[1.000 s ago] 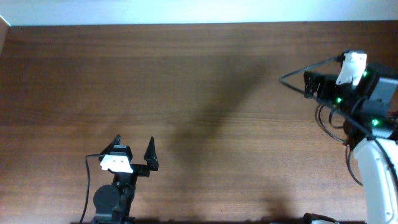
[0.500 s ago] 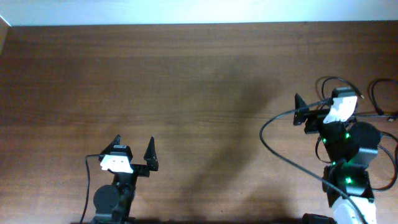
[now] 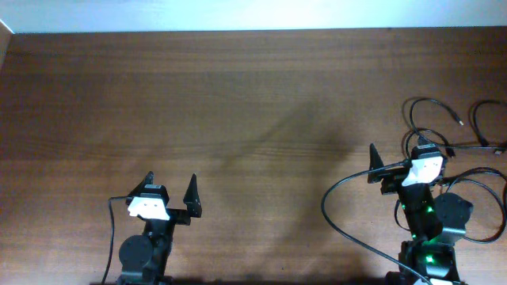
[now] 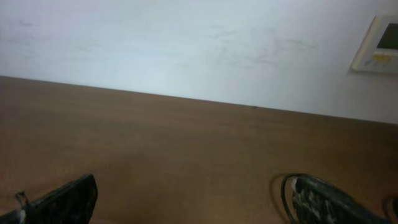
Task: Untangle cables
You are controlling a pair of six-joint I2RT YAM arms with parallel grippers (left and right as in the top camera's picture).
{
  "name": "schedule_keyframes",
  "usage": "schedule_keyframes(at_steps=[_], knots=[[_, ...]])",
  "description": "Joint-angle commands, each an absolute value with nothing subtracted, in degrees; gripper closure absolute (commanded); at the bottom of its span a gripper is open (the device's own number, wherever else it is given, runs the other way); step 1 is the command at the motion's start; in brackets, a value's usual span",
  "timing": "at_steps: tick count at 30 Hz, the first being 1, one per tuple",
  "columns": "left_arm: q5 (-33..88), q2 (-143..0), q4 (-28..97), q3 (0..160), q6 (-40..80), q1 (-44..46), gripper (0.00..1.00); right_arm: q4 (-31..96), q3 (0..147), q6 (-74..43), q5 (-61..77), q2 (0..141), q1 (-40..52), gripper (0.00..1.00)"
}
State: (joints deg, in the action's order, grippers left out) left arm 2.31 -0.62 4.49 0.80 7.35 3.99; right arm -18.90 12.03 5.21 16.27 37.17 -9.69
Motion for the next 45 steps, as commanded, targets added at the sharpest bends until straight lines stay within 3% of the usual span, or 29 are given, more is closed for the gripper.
schedule_keyframes(at_steps=[1, 25, 45], knots=[[2.11, -0.3, 4.62, 0.49, 6.61, 3.57, 0.01, -19.16, 11.57, 5.8, 15.79, 36.03, -9.28, 0.01], [2.11, -0.3, 4.62, 0.49, 6.61, 3.57, 0.01, -23.07, 0.32, 5.58, 19.51, 18.57, -8.95, 0.01], [2.11, -0.3, 4.62, 0.49, 6.61, 3.57, 0.01, 1.58, 0.32, 11.64, 18.7, 0.82, -6.98, 0.01]])
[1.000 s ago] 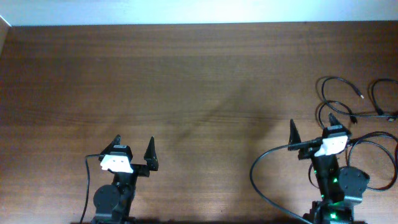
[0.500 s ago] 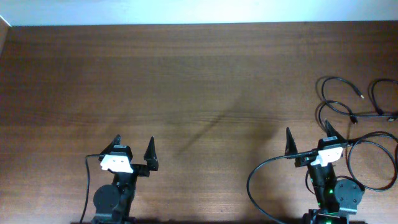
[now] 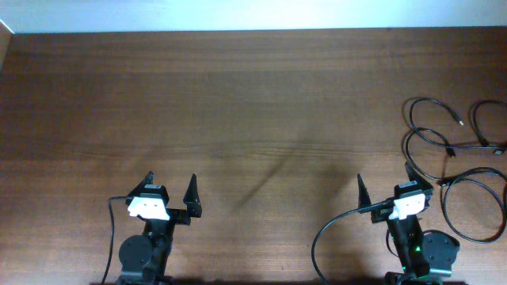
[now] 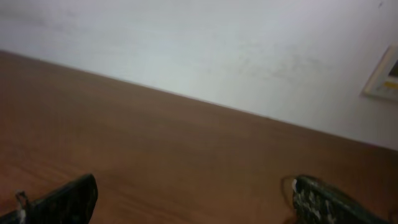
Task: Untangle cables
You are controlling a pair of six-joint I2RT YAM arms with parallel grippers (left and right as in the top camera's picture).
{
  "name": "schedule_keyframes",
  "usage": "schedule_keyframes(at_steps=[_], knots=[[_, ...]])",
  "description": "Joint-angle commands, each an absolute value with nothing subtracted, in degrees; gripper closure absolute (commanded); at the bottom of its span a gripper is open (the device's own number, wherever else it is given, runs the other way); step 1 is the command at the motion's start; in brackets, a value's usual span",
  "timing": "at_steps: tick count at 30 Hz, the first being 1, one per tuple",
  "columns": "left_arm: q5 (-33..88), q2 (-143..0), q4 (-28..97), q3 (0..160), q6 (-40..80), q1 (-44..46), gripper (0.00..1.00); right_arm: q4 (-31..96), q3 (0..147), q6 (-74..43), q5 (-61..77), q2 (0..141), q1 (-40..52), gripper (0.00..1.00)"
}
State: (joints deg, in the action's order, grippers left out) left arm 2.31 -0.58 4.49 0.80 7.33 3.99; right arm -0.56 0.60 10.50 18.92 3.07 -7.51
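Note:
Black cables (image 3: 432,136) lie in tangled loops at the table's right edge, and one more loop (image 3: 475,202) curls nearer the front. My right gripper (image 3: 386,188) stands open and empty near the front edge, left of and in front of the cables, touching none of them. In the right wrist view its two fingertips (image 4: 68,200) sit far apart over bare wood, and the gripper (image 4: 196,202) holds nothing. At the front left, my left gripper (image 3: 169,191) is open and empty, far from the cables.
The brown wooden table (image 3: 238,103) runs back to a white wall (image 4: 205,43). A black lead of the right arm (image 3: 318,237) arcs over the front edge. A thin lead (image 3: 111,229) hangs by the left arm. A wall panel (image 4: 385,78) shows at the far right.
My right arm has drawn back from the cable pile toward the front edge and slightly left, its gripper still open and empty. The left arm has not moved.

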Motion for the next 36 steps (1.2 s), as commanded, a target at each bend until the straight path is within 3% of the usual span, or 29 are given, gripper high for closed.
schedule_keyframes(at_steps=[1, 36], knots=[[2.11, -0.3, 4.62, 0.49, 6.61, 3.57, 0.01, 2.87, 0.32, 11.64, 18.5, 0.14, -6.98, 0.01], [2.11, -0.3, 4.62, 0.49, 6.61, 3.57, 0.01, 3.03, 0.32, 11.79, 17.34, 0.19, -6.98, 0.01]])
